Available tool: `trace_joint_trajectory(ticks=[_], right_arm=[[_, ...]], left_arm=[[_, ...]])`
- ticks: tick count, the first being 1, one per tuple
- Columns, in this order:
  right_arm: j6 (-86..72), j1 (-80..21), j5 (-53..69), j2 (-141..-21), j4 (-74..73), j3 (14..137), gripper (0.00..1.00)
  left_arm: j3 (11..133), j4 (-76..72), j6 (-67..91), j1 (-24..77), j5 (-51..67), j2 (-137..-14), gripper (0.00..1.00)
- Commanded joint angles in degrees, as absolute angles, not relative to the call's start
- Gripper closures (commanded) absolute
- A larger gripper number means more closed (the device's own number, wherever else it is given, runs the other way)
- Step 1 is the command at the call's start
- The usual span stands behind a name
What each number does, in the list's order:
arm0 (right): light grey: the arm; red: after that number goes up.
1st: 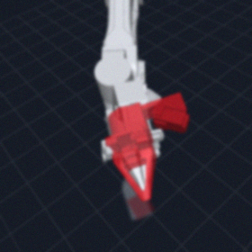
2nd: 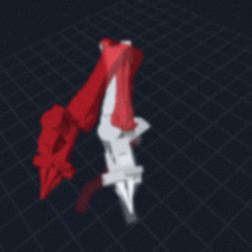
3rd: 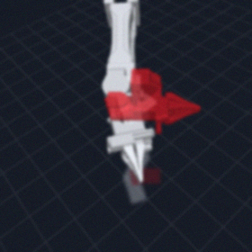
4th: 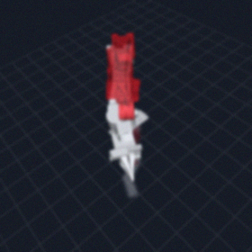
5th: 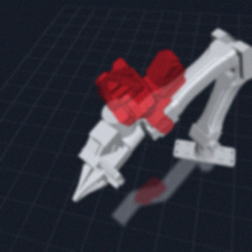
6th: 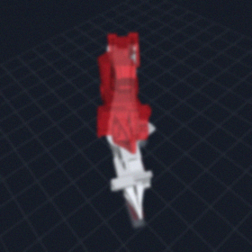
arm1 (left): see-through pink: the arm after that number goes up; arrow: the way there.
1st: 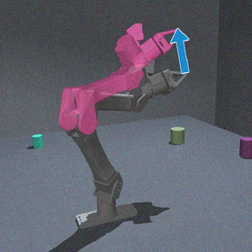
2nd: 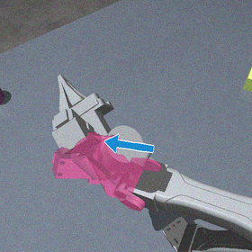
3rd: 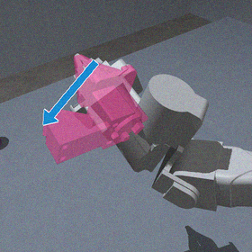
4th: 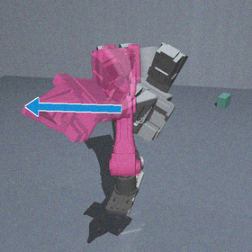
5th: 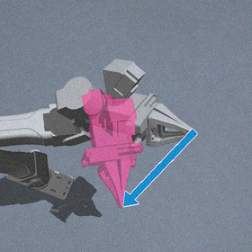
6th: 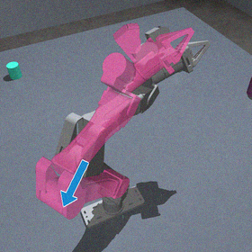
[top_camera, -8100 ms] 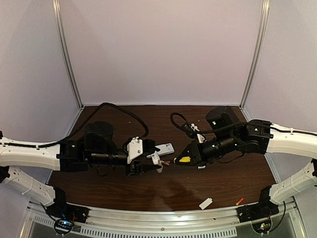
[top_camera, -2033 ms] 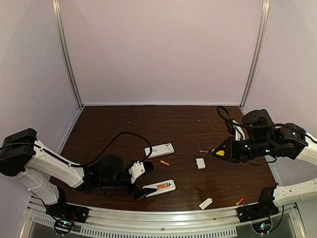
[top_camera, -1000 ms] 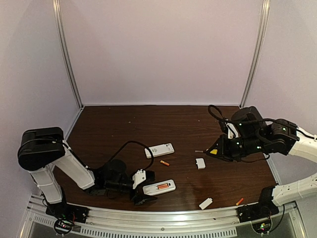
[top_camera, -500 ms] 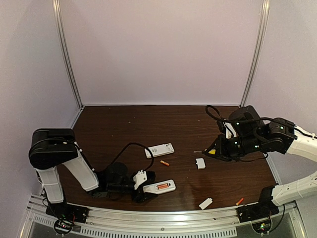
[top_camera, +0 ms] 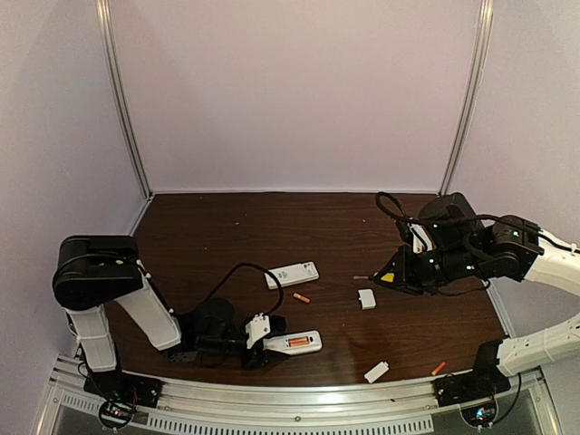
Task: Unload the batteries from the remote control
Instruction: Pick up the remote control without the battery cover from the center of the board, then remove the battery from the remote control without the battery cover.
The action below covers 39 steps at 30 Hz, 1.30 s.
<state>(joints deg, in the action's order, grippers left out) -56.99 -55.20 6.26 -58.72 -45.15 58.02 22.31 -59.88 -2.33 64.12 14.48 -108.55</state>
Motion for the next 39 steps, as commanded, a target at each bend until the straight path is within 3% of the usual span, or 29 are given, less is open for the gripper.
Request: trace_joint_trajectory(ticks=[1,3,21,27,39], right_arm=[[-55.3,-54.8,6.6,-58.8,-43.9,58.2,1.00],[-54.4,-54.8,6.4,-59.4,-44.0,58.9,1.00],[-48.2,-54.6,7.0,-59.9,-41.4,59.4,1.00],[-48.1,-54.5,6.7,-59.5,-40.7,59.0,1.00],[-49.5,-52.5,9.2,-56.4,-36.2,56.3,1.00]], left_arm=[[22.9,-52.9,-4.0,64.3,14.1,-103.3,0.97],[23.2,-49.9,-4.6,64.3,12.8,-100.3,1.00],[29.7,-24.7,-8.0,64.2,4.3,-79.4,1.00],[32.1,-18.6,-5.5,64.3,-2.5,-76.2,1.00],[34.4,-13.4,-6.2,64.3,-2.0,-72.8,1.00]])
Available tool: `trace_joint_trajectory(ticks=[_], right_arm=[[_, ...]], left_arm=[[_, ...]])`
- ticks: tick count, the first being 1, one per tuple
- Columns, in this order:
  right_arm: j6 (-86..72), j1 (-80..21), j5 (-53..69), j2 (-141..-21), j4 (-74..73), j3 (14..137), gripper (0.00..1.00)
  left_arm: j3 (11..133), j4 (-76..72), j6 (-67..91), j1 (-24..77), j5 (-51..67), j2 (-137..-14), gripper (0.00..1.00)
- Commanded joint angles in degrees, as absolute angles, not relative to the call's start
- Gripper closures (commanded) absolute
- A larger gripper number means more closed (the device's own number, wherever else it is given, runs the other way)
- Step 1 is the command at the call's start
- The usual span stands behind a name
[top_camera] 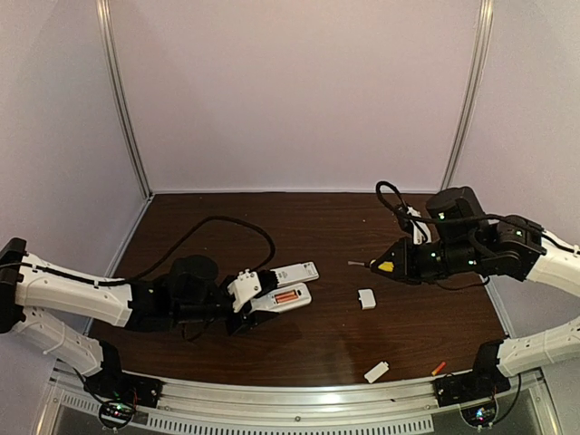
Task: Unload the batteries from the remote control
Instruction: Remove the battery from the remote control without the battery cover.
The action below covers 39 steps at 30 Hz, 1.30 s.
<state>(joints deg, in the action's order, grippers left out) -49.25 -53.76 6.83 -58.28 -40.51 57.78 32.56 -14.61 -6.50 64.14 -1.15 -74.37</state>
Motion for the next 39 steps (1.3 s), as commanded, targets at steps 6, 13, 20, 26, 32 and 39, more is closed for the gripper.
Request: trace_joint_trajectory(ticks=[6,13,20,26,32,39], right_arm=[[-48.9,-52.3,15.3,-56.3,-34.2,56.2,1.00],[-48.2,-52.5,17.9,-57.2,-37.3,59.1,1.00],[-49.7,-53.4,18.0,-57.0,-37.5,58.8,1.00],[-50.3,-54.8,17.5,-56.3,-37.4,58.8,1.00],[-51.6,-56.9,17.1,-57.4,-37.9,58.5,1.00],[-52.1,-58.8,16.7,-59.5,-38.3,58.8,1.00]], left_arm=[[35.9,-11.2,-5.5,64.3,-1.3,-73.2,1.00],[37.6,-9.5,-4.1,64.7,-1.1,-74.6,1.00],[39.0,-9.0,-6.4,67.2,-2.9,-75.7,1.00],[39.5,-9.3,-6.5,68.3,-1.1,-77.1,1.00],[41.0,-10.3,-7.2,69.5,-3.2,-79.6,1.00],[43.3,-10.5,-9.0,70.2,-4.7,-81.8,1.00]])
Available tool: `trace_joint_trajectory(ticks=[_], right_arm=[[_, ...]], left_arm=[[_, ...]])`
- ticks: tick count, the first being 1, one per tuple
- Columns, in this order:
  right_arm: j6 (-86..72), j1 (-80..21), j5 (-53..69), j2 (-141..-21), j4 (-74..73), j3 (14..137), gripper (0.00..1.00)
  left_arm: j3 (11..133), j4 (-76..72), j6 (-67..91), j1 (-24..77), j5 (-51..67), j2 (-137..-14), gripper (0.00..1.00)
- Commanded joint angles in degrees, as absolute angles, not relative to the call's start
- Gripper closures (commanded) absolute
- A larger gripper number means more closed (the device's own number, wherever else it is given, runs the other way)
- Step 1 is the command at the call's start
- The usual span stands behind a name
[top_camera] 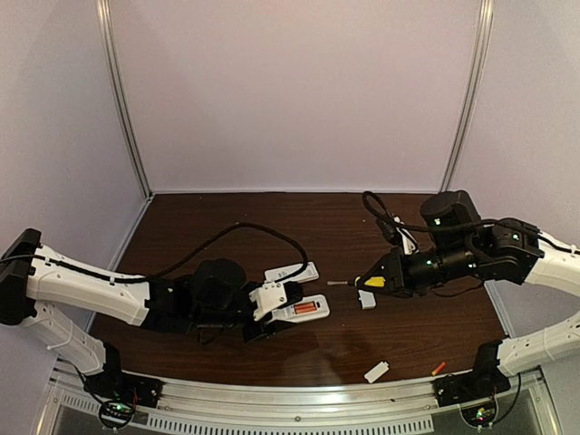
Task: Unload the batteries from the remote control
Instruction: Remove the battery from the remote control without the battery cover.
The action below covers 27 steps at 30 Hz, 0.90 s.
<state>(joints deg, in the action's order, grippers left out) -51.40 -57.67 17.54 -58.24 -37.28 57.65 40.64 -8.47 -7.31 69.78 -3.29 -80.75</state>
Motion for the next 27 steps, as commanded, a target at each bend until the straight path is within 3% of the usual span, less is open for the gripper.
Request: trace_joint_trajectory(ticks=[1,27], right_arm=[[-52.1,-59.1,16.7,-60.0,-38.5,58.8,1.00],[-49.9,-60.6,12.8,-67.4,-40.8,61.8,1.00]], left_arm=[[43.7,-10.3,-9.2,70.2,-4.8,-82.1,1.00],[46.5,-10.1,-9.8,71.7,-6.3,-84.4,1.00]])
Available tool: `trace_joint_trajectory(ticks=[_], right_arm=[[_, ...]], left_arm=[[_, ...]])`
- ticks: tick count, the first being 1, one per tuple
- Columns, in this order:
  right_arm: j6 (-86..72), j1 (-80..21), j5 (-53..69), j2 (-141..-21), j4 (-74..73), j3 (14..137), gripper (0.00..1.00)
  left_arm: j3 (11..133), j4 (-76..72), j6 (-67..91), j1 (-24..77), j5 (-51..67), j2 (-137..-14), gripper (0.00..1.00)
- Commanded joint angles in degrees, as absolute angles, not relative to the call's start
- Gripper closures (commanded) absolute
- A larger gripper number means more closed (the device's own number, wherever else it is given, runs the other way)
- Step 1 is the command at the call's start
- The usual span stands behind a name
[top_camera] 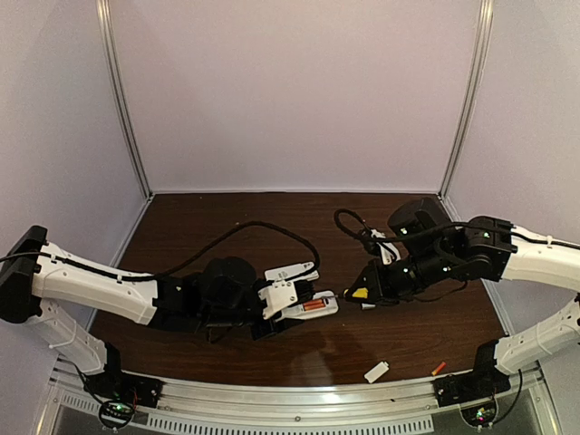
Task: Unload the batteries from the remote control
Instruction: Remove the battery from the remote control without the battery cover.
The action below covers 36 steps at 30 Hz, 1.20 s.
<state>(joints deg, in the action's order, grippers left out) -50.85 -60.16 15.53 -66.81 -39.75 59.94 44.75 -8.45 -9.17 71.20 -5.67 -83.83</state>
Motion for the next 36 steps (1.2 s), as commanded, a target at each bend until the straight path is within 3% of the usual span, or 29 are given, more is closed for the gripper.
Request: trace_joint_trajectory(ticks=[1,36], right_arm=[[-49.8,-60.6,12.5,-67.5,-41.0,61.9,1.00],[-48.0,-60.8,13.1,-71.2,-43.5,62.4,1.00]], left_arm=[[46.5,-10.1,-9.9,71.7,-6.3,-84.4,1.00],[46.7,-12.3,-10.4,71.7,-5.1,-86.2,1.00]])
